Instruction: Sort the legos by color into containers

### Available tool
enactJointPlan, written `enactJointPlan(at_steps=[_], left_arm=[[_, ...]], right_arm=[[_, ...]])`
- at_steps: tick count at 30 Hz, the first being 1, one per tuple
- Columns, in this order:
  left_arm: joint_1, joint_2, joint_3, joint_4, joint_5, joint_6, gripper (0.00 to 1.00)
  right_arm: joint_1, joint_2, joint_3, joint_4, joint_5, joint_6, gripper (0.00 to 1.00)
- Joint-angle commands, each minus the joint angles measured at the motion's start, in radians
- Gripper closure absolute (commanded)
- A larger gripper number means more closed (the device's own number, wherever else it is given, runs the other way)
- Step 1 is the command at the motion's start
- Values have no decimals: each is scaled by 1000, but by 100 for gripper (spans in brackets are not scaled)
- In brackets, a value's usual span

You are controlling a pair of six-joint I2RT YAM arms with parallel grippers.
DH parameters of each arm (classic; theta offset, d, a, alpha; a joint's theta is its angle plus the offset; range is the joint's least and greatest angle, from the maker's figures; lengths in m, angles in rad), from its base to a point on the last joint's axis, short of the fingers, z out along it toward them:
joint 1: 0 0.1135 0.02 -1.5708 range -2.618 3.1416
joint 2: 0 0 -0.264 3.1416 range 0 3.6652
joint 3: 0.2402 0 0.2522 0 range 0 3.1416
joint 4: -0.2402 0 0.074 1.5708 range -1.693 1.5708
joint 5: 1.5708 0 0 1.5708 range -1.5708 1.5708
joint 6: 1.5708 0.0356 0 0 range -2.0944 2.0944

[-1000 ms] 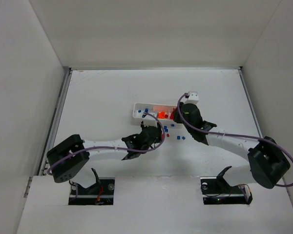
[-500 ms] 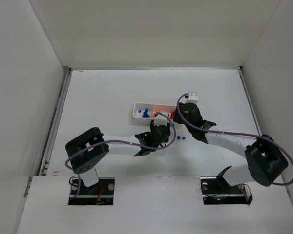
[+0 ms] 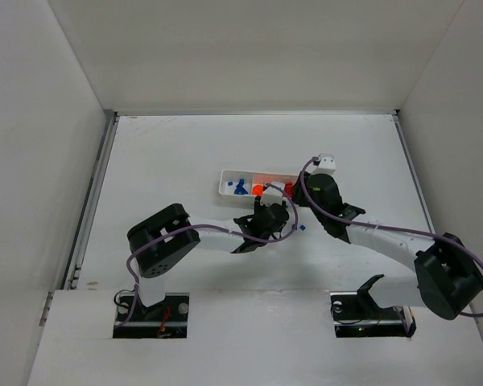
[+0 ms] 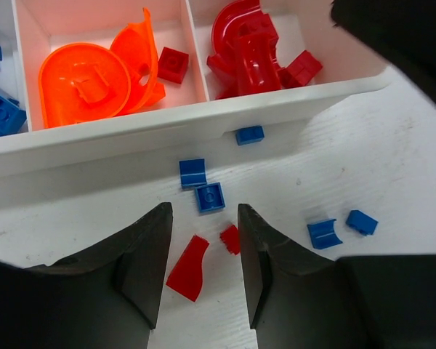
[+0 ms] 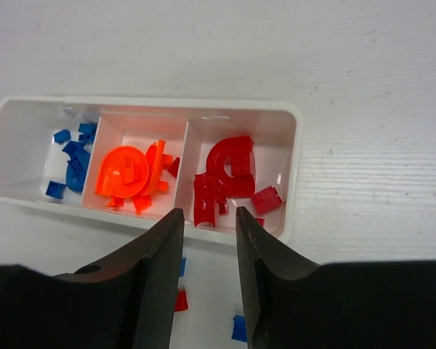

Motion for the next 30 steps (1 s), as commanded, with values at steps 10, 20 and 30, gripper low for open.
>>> enactJointPlan(at_steps=[10, 20, 30], left_arm=[[4, 53, 75, -1, -32, 10, 75], [2, 81, 75, -13, -43, -9, 74], [-10, 78, 75, -20, -46, -9, 86]], right_arm=[[-15, -63, -35, 65, -15, 14, 59], [-33, -119, -59, 70, -23, 23, 59], [-49, -147, -78, 77, -26, 34, 59]])
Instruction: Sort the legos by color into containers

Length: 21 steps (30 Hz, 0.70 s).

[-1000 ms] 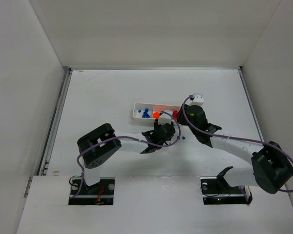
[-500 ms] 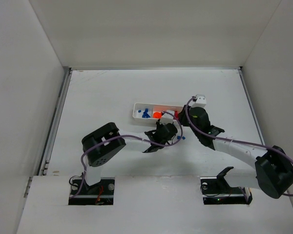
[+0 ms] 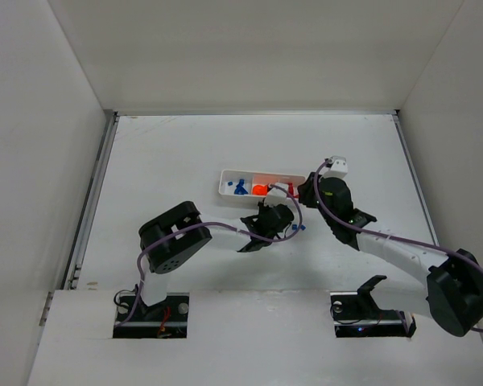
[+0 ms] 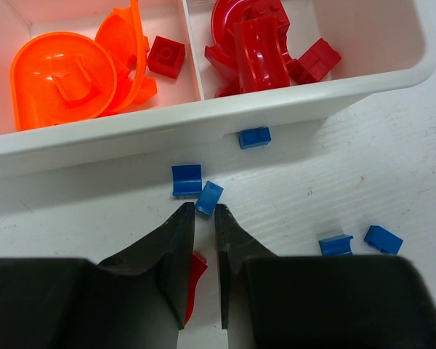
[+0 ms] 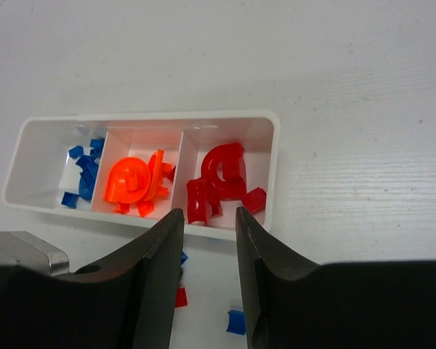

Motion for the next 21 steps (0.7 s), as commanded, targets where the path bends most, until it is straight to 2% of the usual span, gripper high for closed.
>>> enactJointPlan(at_steps=[1, 12, 17, 21], left_arm=[[-9, -32, 6, -5, -23, -3, 88], [-21, -317, -147, 31, -63, 0, 90], [49, -455, -210, 26, -55, 3, 90], [164, -502, -230, 20, -13, -3, 90]], right_arm=[[-11, -21, -9, 58, -7, 12, 59], [-11, -11, -19, 68, -7, 14, 59], [-6, 0, -16, 68, -7, 15, 59], [-5, 9, -11, 68, -7, 17, 59]])
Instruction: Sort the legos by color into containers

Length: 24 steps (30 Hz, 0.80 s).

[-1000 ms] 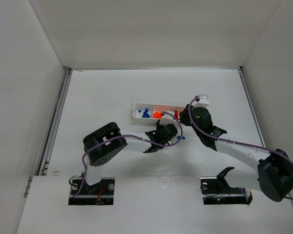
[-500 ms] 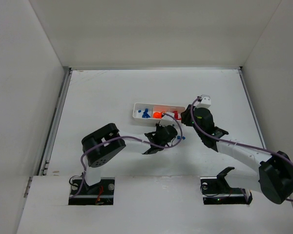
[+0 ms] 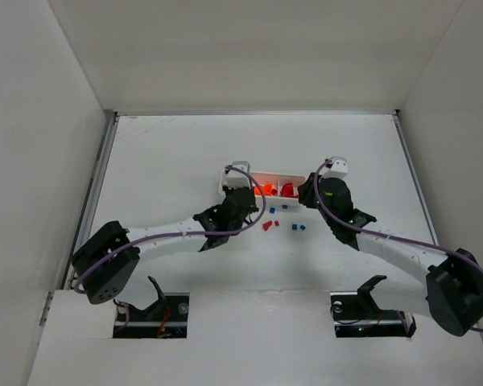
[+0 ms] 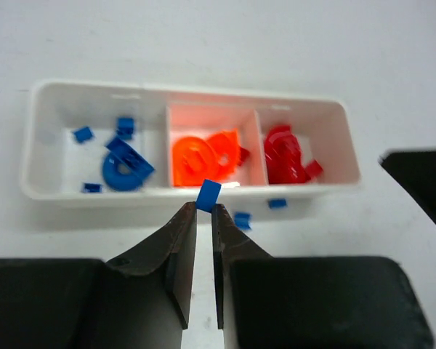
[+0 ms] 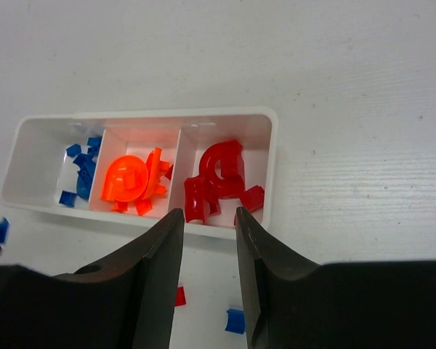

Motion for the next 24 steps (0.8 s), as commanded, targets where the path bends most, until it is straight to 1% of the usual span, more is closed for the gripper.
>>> enactJointPlan(at_steps=[1, 4, 7, 12, 15, 17, 20, 22, 24], left_arm=[[92, -38, -25, 12, 23, -6, 90], [184, -18, -13, 11, 65, -16, 90], [252, 38, 18, 11, 111, -25, 89], [287, 123, 59, 28, 112, -23, 88], [293, 150, 79, 29, 112, -25, 85], [293, 155, 84, 29, 108, -25, 82], [293, 147, 77, 35, 97, -25, 77], [293, 134, 67, 35, 89, -25, 72], [292, 114, 53, 35, 82, -30, 70]], right_arm=[[2, 6, -3, 66, -4, 12, 59], [10, 9, -1, 66, -4, 11, 59], [34, 19, 9, 56, -4, 3, 59], [134, 32, 29, 17, -1, -16, 67], [212, 43, 42, -4, 19, -11, 67], [249, 51, 45, -12, 33, -5, 64], [287, 83, 58, -36, 27, -3, 58], [303, 114, 72, -56, 22, -3, 55], [318, 152, 83, -62, 15, -5, 53]])
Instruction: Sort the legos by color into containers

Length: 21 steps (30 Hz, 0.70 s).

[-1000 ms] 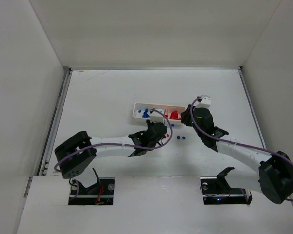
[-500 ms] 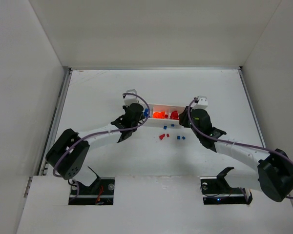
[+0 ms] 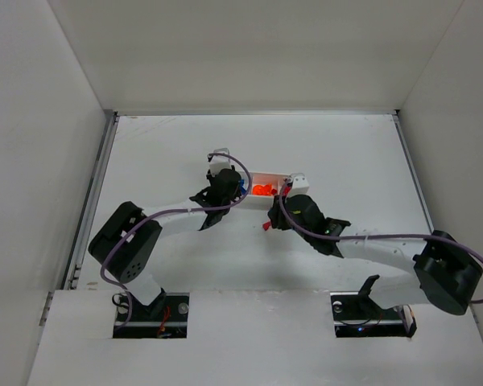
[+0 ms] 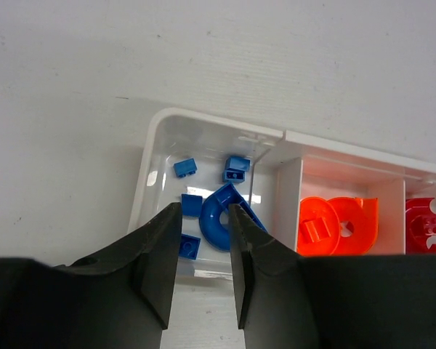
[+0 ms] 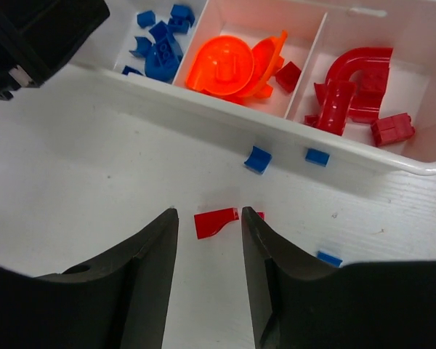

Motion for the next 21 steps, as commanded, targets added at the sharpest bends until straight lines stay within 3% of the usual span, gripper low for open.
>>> enactJointPlan(at_steps=[1, 14, 21], left_arm=[[3, -71, 1, 27, -23, -13, 70], [-75, -328, -227, 18, -9, -53, 70], [-84, -391, -281, 12, -2, -69, 70]], right_arm=[[26, 56, 56, -20, 0, -4, 53], [55, 212, 113, -45, -66, -28, 35], [49, 275, 150, -47, -57, -51, 35]])
